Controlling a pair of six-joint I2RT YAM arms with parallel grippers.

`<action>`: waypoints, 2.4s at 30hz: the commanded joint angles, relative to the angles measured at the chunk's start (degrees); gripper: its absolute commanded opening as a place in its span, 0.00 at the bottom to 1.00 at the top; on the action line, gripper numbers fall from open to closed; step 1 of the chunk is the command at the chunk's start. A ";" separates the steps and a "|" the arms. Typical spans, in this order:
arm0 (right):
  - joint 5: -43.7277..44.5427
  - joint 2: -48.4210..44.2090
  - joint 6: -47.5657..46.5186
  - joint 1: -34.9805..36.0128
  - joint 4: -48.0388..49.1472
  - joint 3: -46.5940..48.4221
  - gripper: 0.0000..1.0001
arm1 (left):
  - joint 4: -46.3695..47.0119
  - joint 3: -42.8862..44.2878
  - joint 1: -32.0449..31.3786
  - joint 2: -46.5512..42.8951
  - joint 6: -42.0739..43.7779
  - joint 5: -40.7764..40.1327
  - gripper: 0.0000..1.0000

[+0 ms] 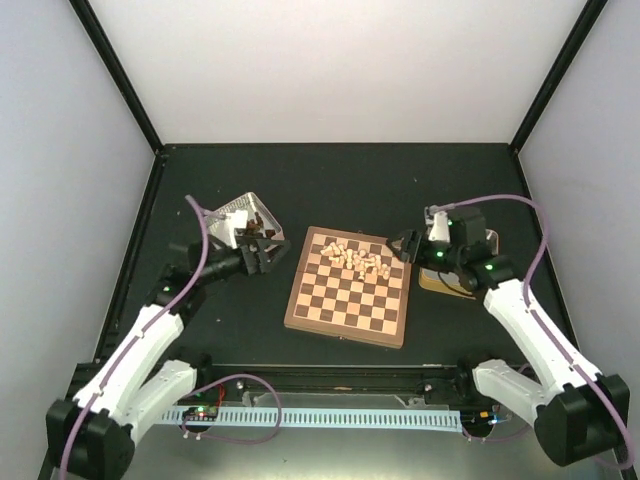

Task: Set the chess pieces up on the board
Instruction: Pick up the chess piece from the chessboard, then place the chess piece on the chessboard.

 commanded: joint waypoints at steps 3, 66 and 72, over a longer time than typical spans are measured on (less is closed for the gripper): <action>10.76 6.16 -0.17 9.20 -1.30 -0.55 0.62 | 1.42 3.78 -7.82 9.70 0.77 -5.41 0.99; 33.31 31.77 -7.75 13.78 -8.10 11.28 0.03 | 1.19 6.59 -14.50 22.11 4.34 -12.62 0.99; 32.78 32.74 -7.72 13.20 -7.45 10.58 0.03 | 1.24 6.81 -14.50 22.45 4.14 -12.56 0.99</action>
